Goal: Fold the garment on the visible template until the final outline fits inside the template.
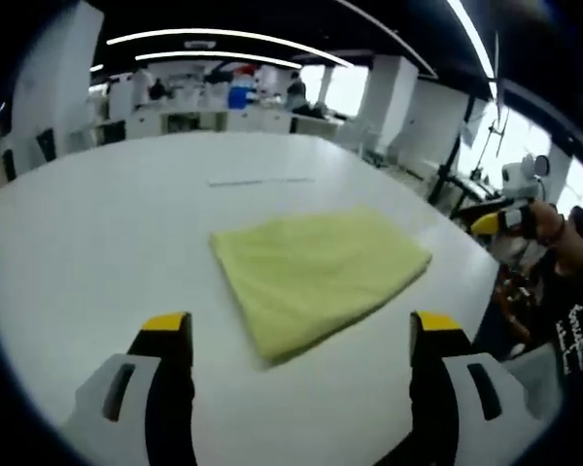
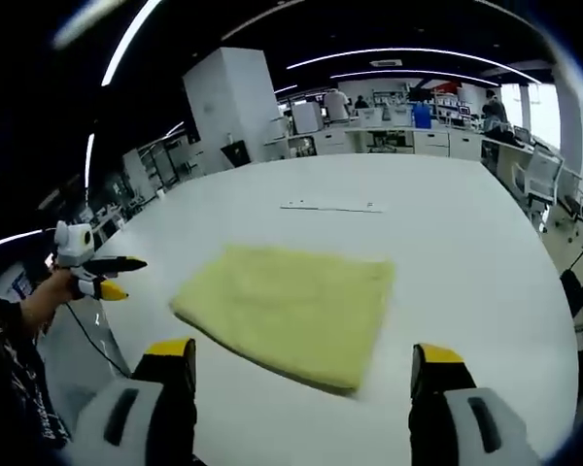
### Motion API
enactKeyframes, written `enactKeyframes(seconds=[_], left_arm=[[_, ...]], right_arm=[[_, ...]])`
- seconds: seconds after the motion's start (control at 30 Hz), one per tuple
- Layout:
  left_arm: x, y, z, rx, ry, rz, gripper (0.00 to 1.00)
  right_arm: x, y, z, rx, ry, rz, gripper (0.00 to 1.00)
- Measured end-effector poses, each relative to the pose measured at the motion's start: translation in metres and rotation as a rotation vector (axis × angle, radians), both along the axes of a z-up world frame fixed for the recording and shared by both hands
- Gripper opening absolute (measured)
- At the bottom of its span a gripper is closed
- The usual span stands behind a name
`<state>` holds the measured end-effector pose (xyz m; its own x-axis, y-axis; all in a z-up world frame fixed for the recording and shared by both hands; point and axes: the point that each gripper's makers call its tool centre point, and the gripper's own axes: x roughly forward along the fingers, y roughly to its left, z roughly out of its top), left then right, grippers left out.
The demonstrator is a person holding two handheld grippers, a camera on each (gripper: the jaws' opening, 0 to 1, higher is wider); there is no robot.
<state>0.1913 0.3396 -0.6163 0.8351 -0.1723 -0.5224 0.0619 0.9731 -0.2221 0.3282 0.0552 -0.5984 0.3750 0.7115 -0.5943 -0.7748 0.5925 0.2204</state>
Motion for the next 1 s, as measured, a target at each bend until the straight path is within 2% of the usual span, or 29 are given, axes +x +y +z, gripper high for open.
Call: enactKeyframes(seconds=[0.17,0.33,0.5,0.63,0.8,1.0], left_arm=[[-0.011,-0.009,0.011,-0.011,-0.005,-0.004,0.97],[-0.018,-0.014,0.02,-0.015,-0.022,-0.001,0.99],[-0.024,-0.016,0.018,0.007,-0.001,-0.006,0.99],[-0.026,-0.017,0.018,0.003,-0.002,0.0,0.99],[-0.029,-0.022,0.019,-0.008,-0.005,0.007,0.99],[-0.033,-0.025,0.017,-0.006,0.017,0.001,0.99]], right_arm=[[-0.017,-0.001,0.011,0.005,-0.006,0.026,0.98],[-0.023,-0.007,0.015,0.009,-0.008,0.039,0.99],[-0.034,-0.01,0.019,0.018,-0.006,0.046,0.99],[-0.037,-0.013,0.016,-0.007,-0.03,0.044,0.99],[-0.041,-0.017,0.013,0.006,-0.019,0.012,0.99],[-0.042,-0.016,0.013,0.025,-0.004,-0.016,0.99]])
